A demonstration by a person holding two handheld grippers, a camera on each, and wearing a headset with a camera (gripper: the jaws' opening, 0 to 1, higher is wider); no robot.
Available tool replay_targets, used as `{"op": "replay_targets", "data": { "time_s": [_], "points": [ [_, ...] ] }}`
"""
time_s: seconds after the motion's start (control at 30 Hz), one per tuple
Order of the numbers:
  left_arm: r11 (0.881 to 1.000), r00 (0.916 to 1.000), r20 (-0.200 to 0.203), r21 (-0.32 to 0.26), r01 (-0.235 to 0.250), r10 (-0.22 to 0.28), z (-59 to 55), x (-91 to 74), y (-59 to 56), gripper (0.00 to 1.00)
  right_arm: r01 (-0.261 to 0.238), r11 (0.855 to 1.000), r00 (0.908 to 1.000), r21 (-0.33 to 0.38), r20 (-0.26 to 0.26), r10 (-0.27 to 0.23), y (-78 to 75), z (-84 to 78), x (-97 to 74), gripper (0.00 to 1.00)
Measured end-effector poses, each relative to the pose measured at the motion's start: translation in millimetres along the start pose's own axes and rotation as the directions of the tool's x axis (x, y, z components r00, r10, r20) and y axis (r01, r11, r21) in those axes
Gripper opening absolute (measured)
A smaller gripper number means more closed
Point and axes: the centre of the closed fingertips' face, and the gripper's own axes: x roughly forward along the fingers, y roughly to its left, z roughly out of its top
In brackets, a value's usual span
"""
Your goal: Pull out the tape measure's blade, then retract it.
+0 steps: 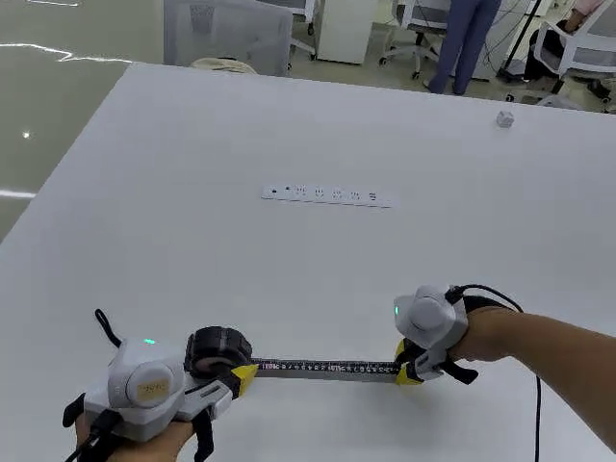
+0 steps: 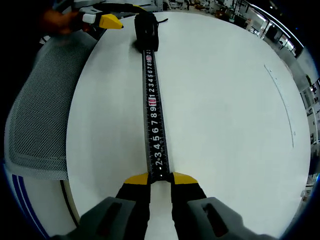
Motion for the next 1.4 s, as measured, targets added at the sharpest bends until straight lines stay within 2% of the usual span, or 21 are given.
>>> {"op": "replay_targets", "data": {
  "time_s": [0.17, 0.3, 0.43, 0.53, 0.6, 0.77, 0.83, 0.93, 1.0, 1.1, 1.4],
  "points": [
    [1.0, 0.9999, -0.004, -0.016, -0.013, 0.013, 1.7, 5.2, 1.6, 0.97, -0.01, 1.0, 0.9993, 0.015, -0.036, 0.01, -0.4, -0.1, -0.1, 0.15],
    [0.999, 0.9996, -0.024, -0.047, -0.019, 0.017, -1.2, 13.0, -3.0, 0.97, 0.006, 0.999, 0.9991, 0.052, -0.041, -0.003, 0.0, -1.6, 0.2, 0.15],
    [0.996, 0.9988, -0.039, -0.079, -0.032, 0.029, -4.3, 20.9, -7.7, 0.96, 0.012, 0.998, 0.999, 0.056, -0.044, -0.009, -0.4, -1.6, 0.5, 0.15],
    [0.992, 0.9961, -0.07, -0.11, -0.061, 0.053, -9.2, 24.8, -5.6, 0.93, 0.015, 0.996, 0.999, 0.085, -0.043, -0.011, -0.4, -1.5, -0.1, 0.15],
    [0.99, 0.9946, -0.076, -0.117, -0.079, 0.07, -9.1, 25.4, -2.9, 0.91, 0.017, 0.995, 0.9992, 0.098, -0.038, -0.014, -0.9, -1.5, 0.1, 0.15],
    [0.986, 0.9925, -0.098, -0.14, -0.086, 0.073, -13.7, 30.4, -1.6, 0.9, 0.019, 0.995, 0.9987, 0.098, -0.048, -0.015, -1.3, -1.3, 0.7, 0.15],
    [0.985, 0.992, -0.106, -0.149, -0.084, 0.069, -14.6, 31.6, -2.7, 0.88, 0.018, 0.995, 0.9984, 0.094, -0.055, -0.013, -1.3, -1.2, 0.8, 0.15],
    [0.986, 0.9906, -0.13, -0.153, -0.06, 0.04, -17.6, 35.0, -10.8, 0.81, 0.016, 0.996, 0.9981, 0.092, -0.061, -0.011, -0.8, -1.2, 0.3, 0.15],
    [0.986, 0.9908, -0.129, -0.157, -0.059, 0.039, -16.9, 36.0, -12.2, 0.79, 0.017, 0.996, 0.9982, 0.093, -0.059, -0.012, -0.7, -1.1, 0.2, 0.15],
    [0.984, 0.9913, -0.126, -0.165, -0.059, 0.039, -14.9, 37.1, -12.3, 0.77, 0.02, 0.995, 0.9985, 0.096, -0.053, -0.015, -1.1, -1.4, 0.4, 0.15],
    [0.985, 0.9873, -0.157, -0.163, -0.049, 0.023, -15.7, 41.4, -13.7, 0.65, 0.025, 0.994, 0.9983, 0.107, -0.055, -0.019, -1.4, -1.5, 0.7, 0.15]
  ]
}}
